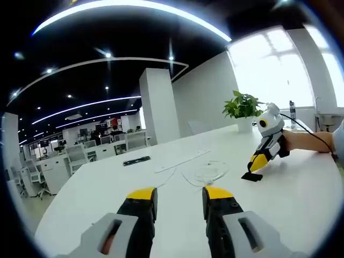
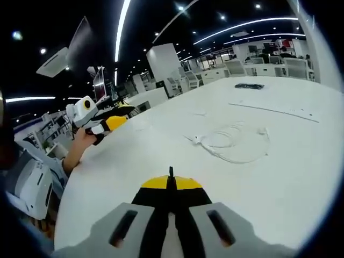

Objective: Peel open the Velcro strap on the desktop, arrange the wired earphones neatly onto it, and close the Velcro strap to secure them.

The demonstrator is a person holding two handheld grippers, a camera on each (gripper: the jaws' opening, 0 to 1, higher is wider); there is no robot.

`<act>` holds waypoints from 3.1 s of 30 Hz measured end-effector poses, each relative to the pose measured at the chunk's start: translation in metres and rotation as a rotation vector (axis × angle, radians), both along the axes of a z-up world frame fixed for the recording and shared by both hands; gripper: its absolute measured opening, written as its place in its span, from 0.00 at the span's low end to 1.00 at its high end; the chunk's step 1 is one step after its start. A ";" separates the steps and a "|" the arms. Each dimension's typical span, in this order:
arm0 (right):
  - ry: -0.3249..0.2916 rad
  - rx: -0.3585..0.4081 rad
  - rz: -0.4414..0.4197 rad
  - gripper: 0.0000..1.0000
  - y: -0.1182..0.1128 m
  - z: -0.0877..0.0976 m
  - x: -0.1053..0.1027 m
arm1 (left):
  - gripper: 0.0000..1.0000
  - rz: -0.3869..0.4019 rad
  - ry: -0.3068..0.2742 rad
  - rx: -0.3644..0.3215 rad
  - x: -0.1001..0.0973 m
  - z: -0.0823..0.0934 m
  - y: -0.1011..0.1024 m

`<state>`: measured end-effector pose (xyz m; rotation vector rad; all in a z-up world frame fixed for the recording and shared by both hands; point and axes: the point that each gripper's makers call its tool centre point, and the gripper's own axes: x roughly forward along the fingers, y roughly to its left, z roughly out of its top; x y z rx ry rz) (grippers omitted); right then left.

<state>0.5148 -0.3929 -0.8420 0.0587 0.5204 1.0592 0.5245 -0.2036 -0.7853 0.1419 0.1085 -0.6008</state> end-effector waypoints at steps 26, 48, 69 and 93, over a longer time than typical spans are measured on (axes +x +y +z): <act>0.068 -0.002 0.055 0.03 0.004 -0.002 -0.012 | 0.37 -0.005 0.004 0.002 0.000 -0.001 -0.002; 0.058 -0.035 0.084 0.02 0.002 -0.002 -0.019 | 0.37 -0.008 0.008 0.007 -0.001 -0.003 -0.003; 0.084 -0.053 0.145 0.03 0.006 0.000 -0.031 | 0.37 -0.011 0.013 0.014 -0.002 -0.006 -0.003; 0.070 -0.236 0.207 0.03 0.011 0.002 -0.059 | 0.37 -0.009 0.021 0.022 -0.002 -0.009 -0.004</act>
